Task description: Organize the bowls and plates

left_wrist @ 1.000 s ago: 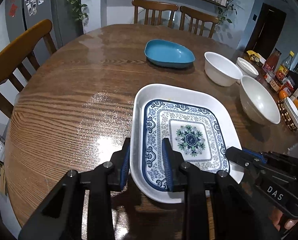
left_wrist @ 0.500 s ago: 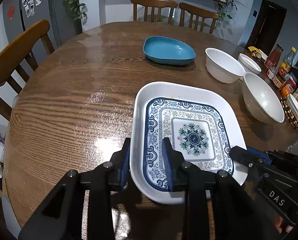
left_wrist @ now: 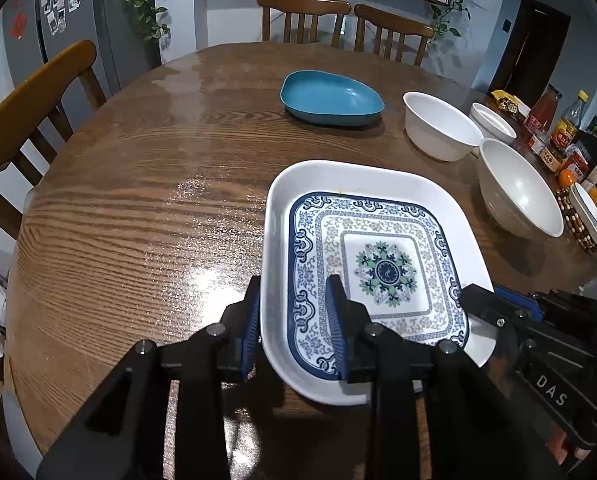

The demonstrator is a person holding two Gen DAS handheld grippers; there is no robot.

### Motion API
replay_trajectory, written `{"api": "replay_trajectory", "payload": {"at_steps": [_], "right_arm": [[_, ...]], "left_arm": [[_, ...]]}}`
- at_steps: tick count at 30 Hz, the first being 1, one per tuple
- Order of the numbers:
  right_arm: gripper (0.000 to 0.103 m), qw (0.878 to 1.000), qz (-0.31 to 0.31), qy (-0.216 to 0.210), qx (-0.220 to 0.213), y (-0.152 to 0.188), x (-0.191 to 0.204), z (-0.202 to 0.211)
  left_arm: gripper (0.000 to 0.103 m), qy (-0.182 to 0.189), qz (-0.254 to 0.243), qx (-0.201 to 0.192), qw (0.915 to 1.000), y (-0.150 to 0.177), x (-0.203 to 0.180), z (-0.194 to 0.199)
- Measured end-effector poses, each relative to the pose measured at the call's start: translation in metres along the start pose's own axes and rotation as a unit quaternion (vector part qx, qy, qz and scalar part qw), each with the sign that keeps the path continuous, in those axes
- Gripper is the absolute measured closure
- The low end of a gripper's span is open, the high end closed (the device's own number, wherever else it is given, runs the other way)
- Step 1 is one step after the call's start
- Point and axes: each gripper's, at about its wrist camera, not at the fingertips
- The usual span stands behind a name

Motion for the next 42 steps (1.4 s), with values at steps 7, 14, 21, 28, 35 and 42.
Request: {"api": "replay_trajectory", "payload": {"at_steps": [7,14,21,28,35,42], "right_arm": [[0.091,1.0,0.005,0.012,-0.007,0.001,0.001,0.007],[0.091,1.0,0.011,0.023,-0.001,0.002,0.001,0.004],[0.091,1.0,0.012,0.024,-0.001,0.002,0.0,0.004],[0.091,1.0,0.009,0.022,0.001,0.003,-0.001,0.004],[0.091,1.0,-0.002,0.018,0.005,0.003,-0.005,0.004],[0.09,1.0,-0.005,0.024,-0.003,0.002,-0.007,0.011]], "left_arm": [[0.075,0.012,0.002,0.0,0.9999,0.0,-0.001,0.002],[0.073,0.003,-0.003,0.002,1.0,0.004,-0.005,-0.004],[0.073,0.004,-0.003,0.002,1.0,0.004,-0.004,-0.003],[0.075,-0.009,-0.009,0.002,0.9999,0.005,-0.005,-0.005],[0.071,-0.001,-0.004,-0.017,0.9998,0.003,-0.005,0.006],[0.049,0.003,-0.002,-0.047,0.9989,-0.006,-0.006,0.022]]}}
Point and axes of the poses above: each gripper's, at about its wrist camera, not at the fingertips, and z roughly against the way its jaws point, x to its left, y to its underside, and after that the axes turned 13 degrees about z, right-handed
